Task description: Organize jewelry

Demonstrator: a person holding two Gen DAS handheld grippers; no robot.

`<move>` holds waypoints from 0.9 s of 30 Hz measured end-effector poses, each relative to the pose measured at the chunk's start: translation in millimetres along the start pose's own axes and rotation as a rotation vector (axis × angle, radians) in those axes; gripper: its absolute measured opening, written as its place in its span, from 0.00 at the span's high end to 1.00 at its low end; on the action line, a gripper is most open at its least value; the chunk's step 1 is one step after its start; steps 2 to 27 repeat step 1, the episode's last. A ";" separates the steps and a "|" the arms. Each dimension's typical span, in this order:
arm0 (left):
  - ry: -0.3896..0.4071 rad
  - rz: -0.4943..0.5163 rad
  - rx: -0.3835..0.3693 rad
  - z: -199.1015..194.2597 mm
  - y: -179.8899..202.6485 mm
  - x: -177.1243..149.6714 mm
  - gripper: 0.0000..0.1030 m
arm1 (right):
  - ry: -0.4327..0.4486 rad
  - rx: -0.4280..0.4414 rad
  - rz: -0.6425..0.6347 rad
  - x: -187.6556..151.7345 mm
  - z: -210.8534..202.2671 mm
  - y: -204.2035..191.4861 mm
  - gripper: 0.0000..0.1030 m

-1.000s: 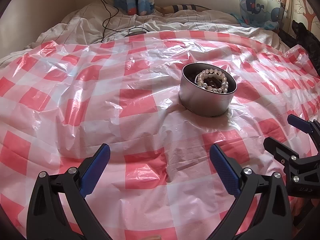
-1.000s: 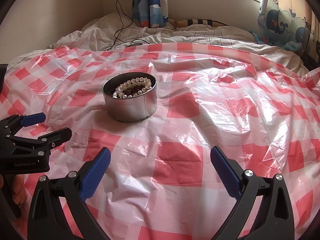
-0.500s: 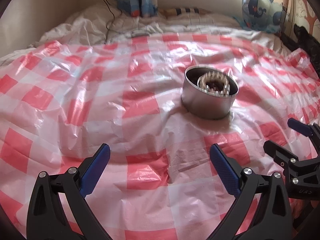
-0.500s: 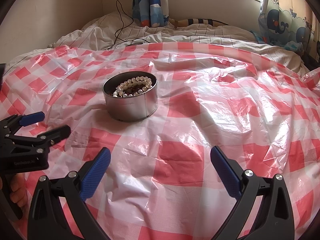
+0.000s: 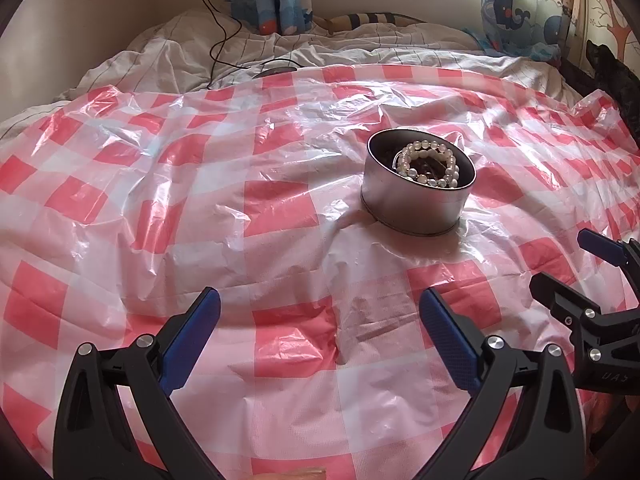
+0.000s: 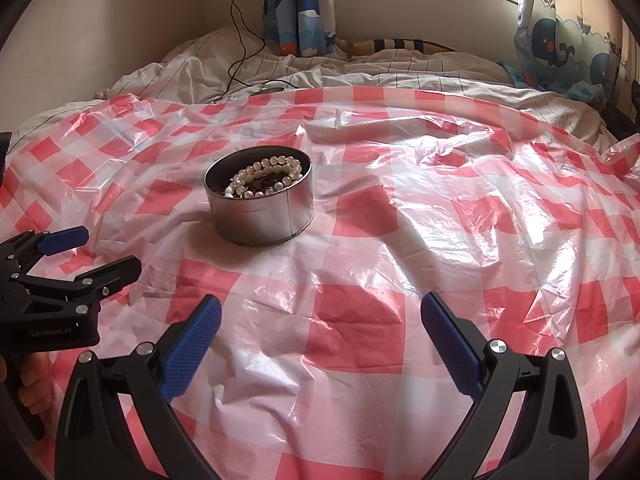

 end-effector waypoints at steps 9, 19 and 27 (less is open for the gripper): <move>-0.002 0.000 -0.002 0.1 0.4 -0.2 0.07 | -0.001 0.000 0.000 -1.0 -1.0 0.9 0.07; -0.002 0.000 -0.002 0.1 0.4 -0.2 0.07 | -0.001 0.000 0.000 -1.0 -1.0 0.9 0.07; -0.002 0.000 -0.002 0.1 0.4 -0.2 0.07 | -0.001 0.000 0.000 -1.0 -1.0 0.9 0.07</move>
Point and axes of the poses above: each gripper's, at about its wrist camera, not at the fingertips, and z roughly the way its jaws point, y to its right, x to its top, the point moved 3 cm from there along z, roughly the way its jaws point, and after that the axes turned 2 degrees about y, right-handed, at the moved point
